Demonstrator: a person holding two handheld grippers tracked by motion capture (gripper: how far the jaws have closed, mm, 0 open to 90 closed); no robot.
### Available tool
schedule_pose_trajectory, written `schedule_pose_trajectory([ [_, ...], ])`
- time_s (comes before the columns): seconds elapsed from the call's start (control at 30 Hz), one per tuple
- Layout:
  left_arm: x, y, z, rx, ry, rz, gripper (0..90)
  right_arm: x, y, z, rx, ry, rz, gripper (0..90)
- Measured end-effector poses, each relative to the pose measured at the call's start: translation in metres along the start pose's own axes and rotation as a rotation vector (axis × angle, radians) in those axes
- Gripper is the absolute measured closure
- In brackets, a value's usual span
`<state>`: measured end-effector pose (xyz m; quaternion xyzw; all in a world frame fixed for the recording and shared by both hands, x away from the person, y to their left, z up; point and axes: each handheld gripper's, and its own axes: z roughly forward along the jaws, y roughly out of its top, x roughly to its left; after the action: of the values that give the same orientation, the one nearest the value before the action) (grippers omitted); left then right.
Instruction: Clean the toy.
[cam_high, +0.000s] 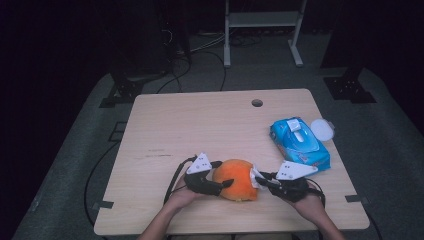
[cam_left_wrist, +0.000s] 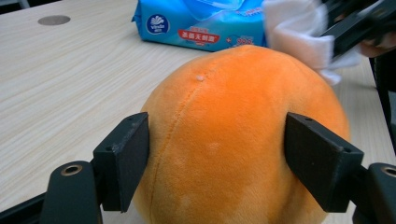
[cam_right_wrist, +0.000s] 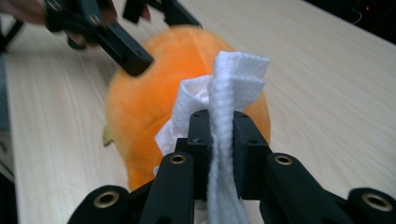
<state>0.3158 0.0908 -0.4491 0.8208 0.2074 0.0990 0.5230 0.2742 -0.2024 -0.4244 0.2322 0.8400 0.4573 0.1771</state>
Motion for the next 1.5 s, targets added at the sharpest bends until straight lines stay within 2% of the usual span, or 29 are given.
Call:
schedule_pose_trajectory([
  [0.07,-0.003,0.001,0.000,-0.004,-0.002,0.003,23.6,-0.001,-0.004,0.004,0.017,-0.002,-0.006,78.1],
  [0.2,-0.008,0.002,0.001,-0.006,-0.007,0.019,23.5,-0.006,-0.012,0.001,0.054,-0.020,0.000,77.8],
  [0.27,-0.008,0.002,0.001,-0.006,-0.008,0.023,23.5,-0.006,-0.012,0.001,0.052,-0.025,0.008,77.8],
  [0.33,-0.008,0.001,0.001,-0.007,-0.012,0.021,23.4,-0.003,-0.004,-0.004,0.012,-0.047,-0.006,77.8],
  [0.43,-0.006,0.000,0.000,-0.012,-0.010,0.015,23.2,-0.002,0.000,-0.003,-0.004,-0.036,-0.006,77.5],
  [0.5,-0.006,0.000,0.000,-0.011,-0.006,0.013,22.9,-0.001,-0.002,0.001,0.018,-0.031,-0.016,77.6],
  [0.53,-0.005,0.000,0.000,-0.010,-0.003,0.010,22.6,-0.004,-0.006,0.002,0.034,-0.016,-0.007,78.2],
  [0.63,-0.004,-0.001,0.000,-0.015,-0.006,-0.012,22.5,-0.006,-0.013,0.001,0.069,-0.010,-0.001,78.5],
  [0.73,-0.005,-0.001,0.001,-0.015,-0.004,-0.002,22.3,-0.005,-0.011,-0.001,0.061,-0.013,-0.001,78.5],
  [0.77,-0.006,-0.001,0.001,-0.020,-0.008,0.002,22.3,-0.005,-0.007,-0.002,0.049,-0.017,-0.015,78.5],
  [0.87,-0.008,-0.002,0.002,-0.028,-0.014,0.020,22.2,-0.007,0.008,-0.001,-0.017,0.005,-0.005,78.3],
  [1.0,-0.009,-0.002,0.001,-0.021,-0.028,0.039,22.3,-0.005,0.003,0.005,0.015,0.009,-0.014,78.3],
  [1.1,-0.012,-0.001,0.002,-0.020,-0.017,0.047,22.2,-0.008,-0.003,0.001,0.047,0.011,-0.006,78.0],
  [1.23,-0.013,-0.002,0.003,-0.024,-0.011,0.042,21.4,-0.003,0.003,-0.004,0.012,0.001,-0.013,78.1],
  [1.27,-0.012,-0.002,0.003,-0.028,-0.008,0.043,20.6,0.001,0.008,-0.004,-0.013,0.018,-0.022,77.9],
  [1.33,-0.013,-0.003,0.003,-0.032,-0.012,0.046,20.3,0.004,0.010,-0.002,-0.010,0.022,-0.033,77.6],
  [1.37,-0.013,-0.003,0.003,-0.032,-0.016,0.046,20.3,0.007,0.009,0.004,0.016,0.016,-0.058,77.6],
  [1.4,-0.014,-0.002,0.002,-0.028,-0.022,0.055,20.3,0.007,0.009,0.004,0.016,0.016,-0.058,77.6],
  [1.47,-0.015,-0.001,0.001,-0.017,-0.054,0.072,20.1,0.005,0.005,0.006,0.017,0.028,-0.046,77.8],
  [1.5,-0.017,0.000,0.000,-0.009,-0.089,0.087,19.7,0.003,0.004,0.005,0.019,0.034,-0.039,77.8],
])
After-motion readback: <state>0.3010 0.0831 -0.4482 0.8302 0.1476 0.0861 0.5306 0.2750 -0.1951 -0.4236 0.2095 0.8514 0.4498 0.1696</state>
